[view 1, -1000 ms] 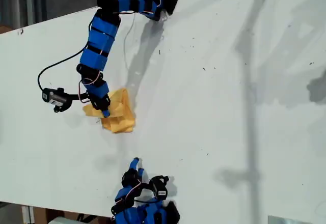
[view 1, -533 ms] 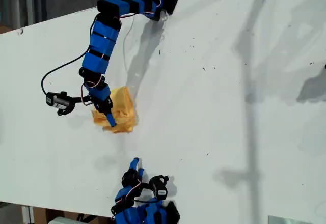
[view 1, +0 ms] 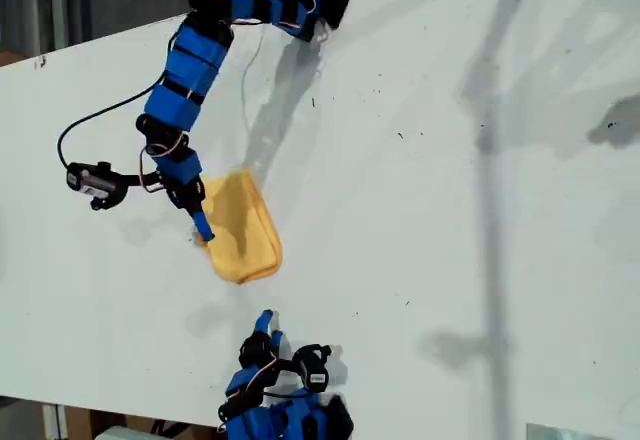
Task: Grasp corners of a square towel and fold twice.
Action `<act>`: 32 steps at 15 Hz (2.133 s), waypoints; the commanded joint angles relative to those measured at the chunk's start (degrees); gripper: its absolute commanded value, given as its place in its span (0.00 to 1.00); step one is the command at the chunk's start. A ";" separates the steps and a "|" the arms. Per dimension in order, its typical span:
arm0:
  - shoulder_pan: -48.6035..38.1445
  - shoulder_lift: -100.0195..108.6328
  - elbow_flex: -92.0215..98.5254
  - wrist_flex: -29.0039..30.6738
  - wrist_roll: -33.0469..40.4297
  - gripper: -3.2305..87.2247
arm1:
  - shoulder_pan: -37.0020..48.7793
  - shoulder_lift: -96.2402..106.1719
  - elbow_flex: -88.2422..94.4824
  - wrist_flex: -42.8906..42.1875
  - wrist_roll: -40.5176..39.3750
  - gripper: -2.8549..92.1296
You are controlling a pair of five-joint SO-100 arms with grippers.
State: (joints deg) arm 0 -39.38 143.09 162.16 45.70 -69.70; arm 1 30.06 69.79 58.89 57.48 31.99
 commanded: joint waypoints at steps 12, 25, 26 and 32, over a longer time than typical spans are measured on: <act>2.55 55.99 14.77 29.27 -7.56 0.25 | -1.76 118.65 97.29 21.36 33.13 0.42; 14.41 55.99 16.26 29.18 9.84 0.23 | -3.87 119.00 101.25 29.71 64.78 0.21; 14.41 55.99 16.26 29.18 9.49 0.23 | -3.87 119.00 101.25 29.71 64.78 0.21; 14.33 55.99 16.26 29.18 9.40 0.23 | -3.96 119.00 101.25 29.71 64.78 0.21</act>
State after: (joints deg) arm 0 -25.66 198.81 178.24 75.50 -60.56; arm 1 26.37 188.88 160.31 86.40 96.15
